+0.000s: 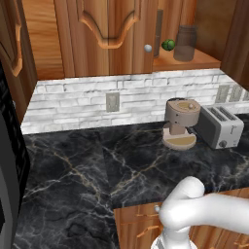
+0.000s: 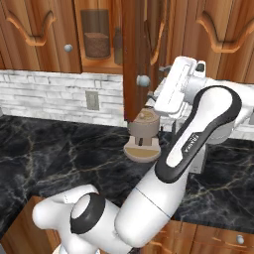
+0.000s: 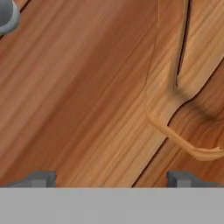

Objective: Pick the jar and jar from the dining table and place them in the open cabinet. Close the cabinet after placing the objects.

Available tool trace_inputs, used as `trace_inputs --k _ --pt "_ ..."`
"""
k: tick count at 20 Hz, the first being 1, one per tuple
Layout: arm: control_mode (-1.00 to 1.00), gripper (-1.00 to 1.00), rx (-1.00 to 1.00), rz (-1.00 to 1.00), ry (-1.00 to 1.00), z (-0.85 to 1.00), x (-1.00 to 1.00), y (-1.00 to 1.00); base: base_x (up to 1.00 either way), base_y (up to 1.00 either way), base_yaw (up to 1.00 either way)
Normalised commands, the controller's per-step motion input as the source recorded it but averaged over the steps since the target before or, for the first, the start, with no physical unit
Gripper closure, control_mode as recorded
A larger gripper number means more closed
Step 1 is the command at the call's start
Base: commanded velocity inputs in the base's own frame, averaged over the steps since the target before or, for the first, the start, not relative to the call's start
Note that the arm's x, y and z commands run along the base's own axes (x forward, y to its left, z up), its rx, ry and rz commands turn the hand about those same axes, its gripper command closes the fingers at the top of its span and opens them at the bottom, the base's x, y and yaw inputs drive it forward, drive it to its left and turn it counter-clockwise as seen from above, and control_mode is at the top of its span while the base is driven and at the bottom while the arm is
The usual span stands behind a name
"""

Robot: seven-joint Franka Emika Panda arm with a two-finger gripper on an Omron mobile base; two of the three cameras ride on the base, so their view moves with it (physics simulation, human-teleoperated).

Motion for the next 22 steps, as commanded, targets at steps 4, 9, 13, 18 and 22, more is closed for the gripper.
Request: trace_inputs --k 4,9,13,18,22 --pt "-1.0 -1.0 -0.19 -0.18 -0.02 0.0 0.12 1.0 0.0 0.0 0.0" --pt "-1.0 -1.0 -0.17 -0.21 -0.02 0.04 0.31 1.0 0.0 0.0 0.0" --pt "-1.0 -1.0 -0.18 -0.22 -0.06 0.09 0.46 0.97 0.0 0.0 0.0" --pt "-1.0 -1.0 -0.17 -0.19 -0.14 0.08 0.52 0.72 0.0 0.0 0.0" --pt "-1.0 -1.0 -0.13 -0.07 -0.13 0.13 0.76 0.39 0.0 0.0 0.0"
